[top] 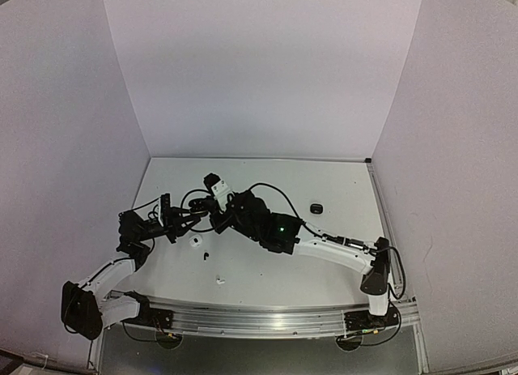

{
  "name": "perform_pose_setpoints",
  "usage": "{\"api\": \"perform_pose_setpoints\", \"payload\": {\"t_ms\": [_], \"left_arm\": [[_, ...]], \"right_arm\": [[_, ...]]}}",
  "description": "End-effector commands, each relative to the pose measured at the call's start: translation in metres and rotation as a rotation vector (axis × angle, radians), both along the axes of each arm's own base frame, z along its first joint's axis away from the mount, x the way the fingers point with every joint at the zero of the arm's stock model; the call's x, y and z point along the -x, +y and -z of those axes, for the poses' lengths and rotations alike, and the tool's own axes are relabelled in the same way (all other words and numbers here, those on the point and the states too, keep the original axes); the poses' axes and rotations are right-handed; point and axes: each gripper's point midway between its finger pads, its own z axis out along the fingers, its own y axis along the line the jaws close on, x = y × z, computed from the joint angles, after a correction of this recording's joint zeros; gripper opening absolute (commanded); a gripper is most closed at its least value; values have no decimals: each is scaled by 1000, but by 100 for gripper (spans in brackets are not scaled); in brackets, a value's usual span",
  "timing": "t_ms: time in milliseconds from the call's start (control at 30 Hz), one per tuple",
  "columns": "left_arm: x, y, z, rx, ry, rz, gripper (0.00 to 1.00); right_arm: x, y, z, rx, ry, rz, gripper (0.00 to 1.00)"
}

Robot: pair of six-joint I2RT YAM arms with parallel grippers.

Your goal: Insert the wireless bluetooth earbuds into the charging case

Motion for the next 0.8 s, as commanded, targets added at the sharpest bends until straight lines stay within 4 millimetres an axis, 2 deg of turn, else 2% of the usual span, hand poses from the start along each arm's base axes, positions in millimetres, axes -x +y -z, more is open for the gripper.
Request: {"api": "perform_pose_setpoints", "payload": {"t_ms": [0,300,567,767], "left_arm": [[2,0,-29,36,-82,12,0],[-2,0,-30,46,-64,-4,0],[-5,2,-30,55,-56,-29,0],[-8,2,-30,55,-53,-39,0]], "right_arm": [[-5,9,0,-26,-14,-17,0],[-3,14,0,-36,-6,-43,0],[-3,6,11,-11,6,-27,0],[0,6,10,-15,15,-43,0]]}}
